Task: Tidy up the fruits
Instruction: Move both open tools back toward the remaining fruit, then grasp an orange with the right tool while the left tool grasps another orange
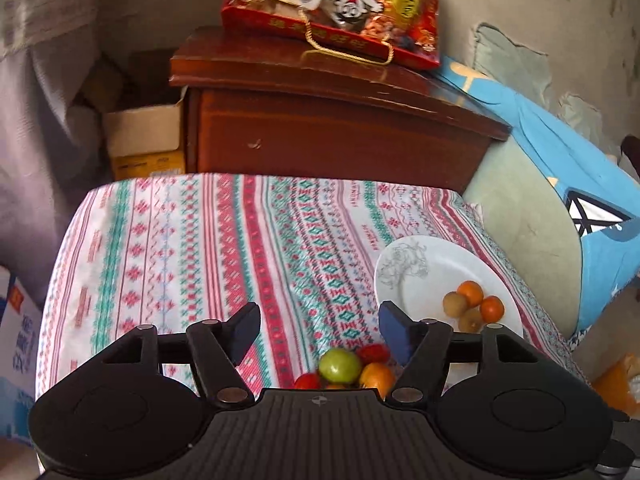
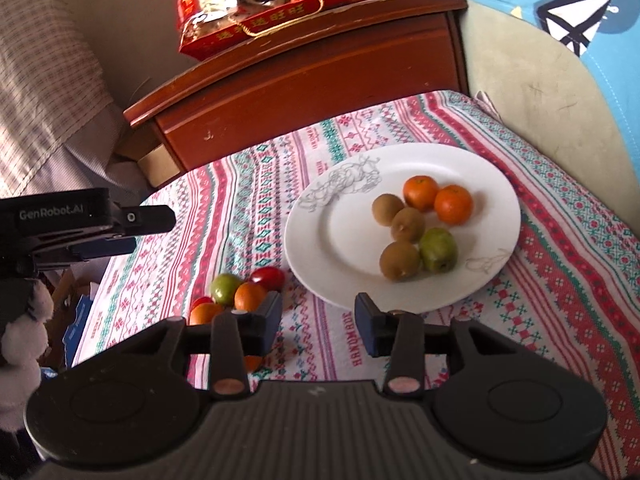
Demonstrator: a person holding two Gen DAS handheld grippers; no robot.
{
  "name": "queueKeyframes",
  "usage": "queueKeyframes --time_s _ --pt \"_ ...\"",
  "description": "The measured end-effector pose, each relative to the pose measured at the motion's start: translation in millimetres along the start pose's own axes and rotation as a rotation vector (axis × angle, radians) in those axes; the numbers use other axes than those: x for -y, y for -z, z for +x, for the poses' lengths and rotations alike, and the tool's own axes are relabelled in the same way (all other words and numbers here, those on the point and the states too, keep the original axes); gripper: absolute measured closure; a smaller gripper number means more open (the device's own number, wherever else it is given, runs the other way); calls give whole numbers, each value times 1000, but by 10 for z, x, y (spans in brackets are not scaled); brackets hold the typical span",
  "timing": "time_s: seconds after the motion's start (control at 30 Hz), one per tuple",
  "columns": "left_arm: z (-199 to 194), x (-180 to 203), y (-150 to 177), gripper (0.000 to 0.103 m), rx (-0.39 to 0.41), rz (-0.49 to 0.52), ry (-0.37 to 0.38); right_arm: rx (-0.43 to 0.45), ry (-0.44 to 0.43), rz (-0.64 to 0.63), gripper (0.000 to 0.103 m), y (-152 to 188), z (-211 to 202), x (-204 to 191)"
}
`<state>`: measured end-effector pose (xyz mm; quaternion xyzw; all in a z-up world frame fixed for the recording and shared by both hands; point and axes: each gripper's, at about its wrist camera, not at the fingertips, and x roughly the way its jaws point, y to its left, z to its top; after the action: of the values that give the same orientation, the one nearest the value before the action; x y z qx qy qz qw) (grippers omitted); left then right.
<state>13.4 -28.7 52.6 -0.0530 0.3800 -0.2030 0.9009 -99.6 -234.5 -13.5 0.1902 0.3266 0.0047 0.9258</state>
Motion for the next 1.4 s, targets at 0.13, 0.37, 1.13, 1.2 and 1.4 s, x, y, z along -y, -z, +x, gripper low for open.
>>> queueKeyframes --time_s 0.13,0.37,1.13,1.2,1.4 --pt "-5 -64 72 33 -12 -12 2 -15 -15 -22 61 43 6 -48" --pt "-3 -138 217 33 -35 -7 -11 -64 -64 -66 60 126 84 -165" --pt "43 -216 429 34 -89 21 -10 -96 -78 -188 74 267 349 -465" --pt "65 -184 459 35 -99 30 -4 -95 -76 -182 74 261 332 -445" --pt "117 -32 524 37 -109 68 33 -66 4 -129 74 200 209 -248"
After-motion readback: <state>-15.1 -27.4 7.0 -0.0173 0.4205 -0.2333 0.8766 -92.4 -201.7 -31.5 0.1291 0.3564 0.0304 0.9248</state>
